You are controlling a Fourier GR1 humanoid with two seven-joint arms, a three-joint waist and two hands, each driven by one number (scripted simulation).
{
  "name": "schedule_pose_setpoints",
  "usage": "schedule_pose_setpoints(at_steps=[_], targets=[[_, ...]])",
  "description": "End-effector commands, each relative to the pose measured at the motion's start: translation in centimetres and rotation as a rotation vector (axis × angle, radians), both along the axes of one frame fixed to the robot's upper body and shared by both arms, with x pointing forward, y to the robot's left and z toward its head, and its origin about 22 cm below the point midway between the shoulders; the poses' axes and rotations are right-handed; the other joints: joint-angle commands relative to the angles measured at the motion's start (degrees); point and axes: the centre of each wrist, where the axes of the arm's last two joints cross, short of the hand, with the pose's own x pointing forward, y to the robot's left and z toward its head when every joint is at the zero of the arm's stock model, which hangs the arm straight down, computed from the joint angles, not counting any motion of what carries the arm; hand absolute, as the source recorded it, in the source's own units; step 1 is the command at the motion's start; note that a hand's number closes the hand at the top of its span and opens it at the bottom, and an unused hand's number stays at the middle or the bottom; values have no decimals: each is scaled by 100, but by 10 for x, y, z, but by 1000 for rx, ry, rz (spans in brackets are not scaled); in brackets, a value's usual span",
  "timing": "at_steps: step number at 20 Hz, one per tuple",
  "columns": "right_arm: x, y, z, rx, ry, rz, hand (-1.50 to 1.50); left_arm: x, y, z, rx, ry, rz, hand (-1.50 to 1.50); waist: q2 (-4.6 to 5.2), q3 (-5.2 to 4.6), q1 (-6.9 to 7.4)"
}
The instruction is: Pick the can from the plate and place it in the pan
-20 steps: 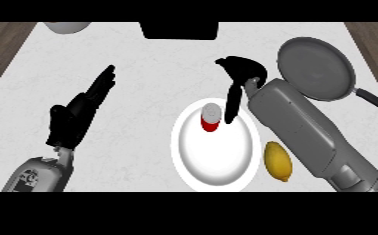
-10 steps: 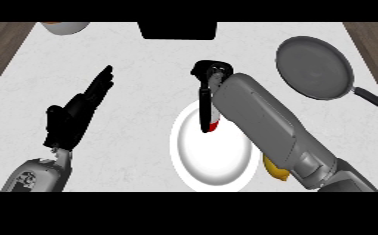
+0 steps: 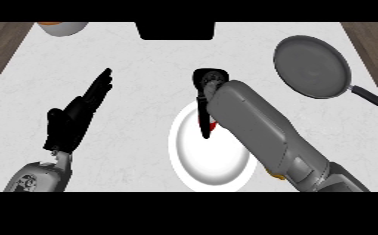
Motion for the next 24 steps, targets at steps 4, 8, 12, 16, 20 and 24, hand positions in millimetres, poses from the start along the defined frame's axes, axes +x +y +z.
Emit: schedule_pose_setpoints(at_steps=[4, 8, 12, 16, 20, 24], targets=[[-22, 17, -5, -129, 8, 9, -150, -3, 4, -12, -6, 6, 5, 0, -12, 0, -47], [-21, 9, -26, -124, 5, -39, -150, 3, 25, 14, -6, 4, -2, 0, 1, 1, -3], [-20, 10, -38, -115, -8, -29, -150, -6, 8, 7, 5, -13, -9, 0, 14, 2, 47], [-18, -12, -52, -119, 78, -18, -150, 3, 4, 3, -16, 9, -2, 0, 12, 2, 7], [-26, 1, -65, -102, 100, 86, 150, -18, -13, 4, -9, -19, -4, 0, 12, 3, 76], [-29, 8, -54, -94, 108, 95, 150, 15, -6, -4, -1, -1, -14, 0, 22, 1, 48]])
